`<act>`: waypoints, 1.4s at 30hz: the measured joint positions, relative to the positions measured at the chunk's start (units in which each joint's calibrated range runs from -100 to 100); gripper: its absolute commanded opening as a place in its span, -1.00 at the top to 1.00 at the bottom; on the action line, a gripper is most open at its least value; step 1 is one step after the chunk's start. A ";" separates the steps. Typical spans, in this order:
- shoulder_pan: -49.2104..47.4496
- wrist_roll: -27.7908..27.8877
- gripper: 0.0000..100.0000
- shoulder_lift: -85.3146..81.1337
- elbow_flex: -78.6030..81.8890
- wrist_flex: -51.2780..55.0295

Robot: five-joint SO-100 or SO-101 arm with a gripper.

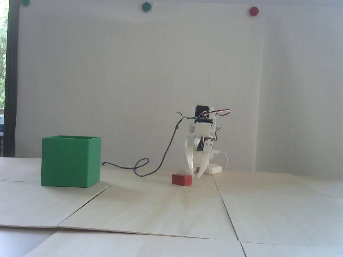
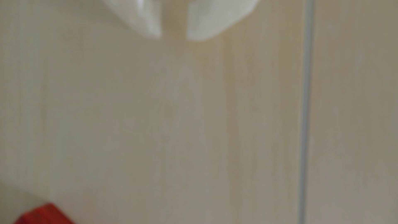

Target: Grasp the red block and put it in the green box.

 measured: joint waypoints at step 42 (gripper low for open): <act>-7.49 -10.74 0.95 21.92 -22.92 -20.72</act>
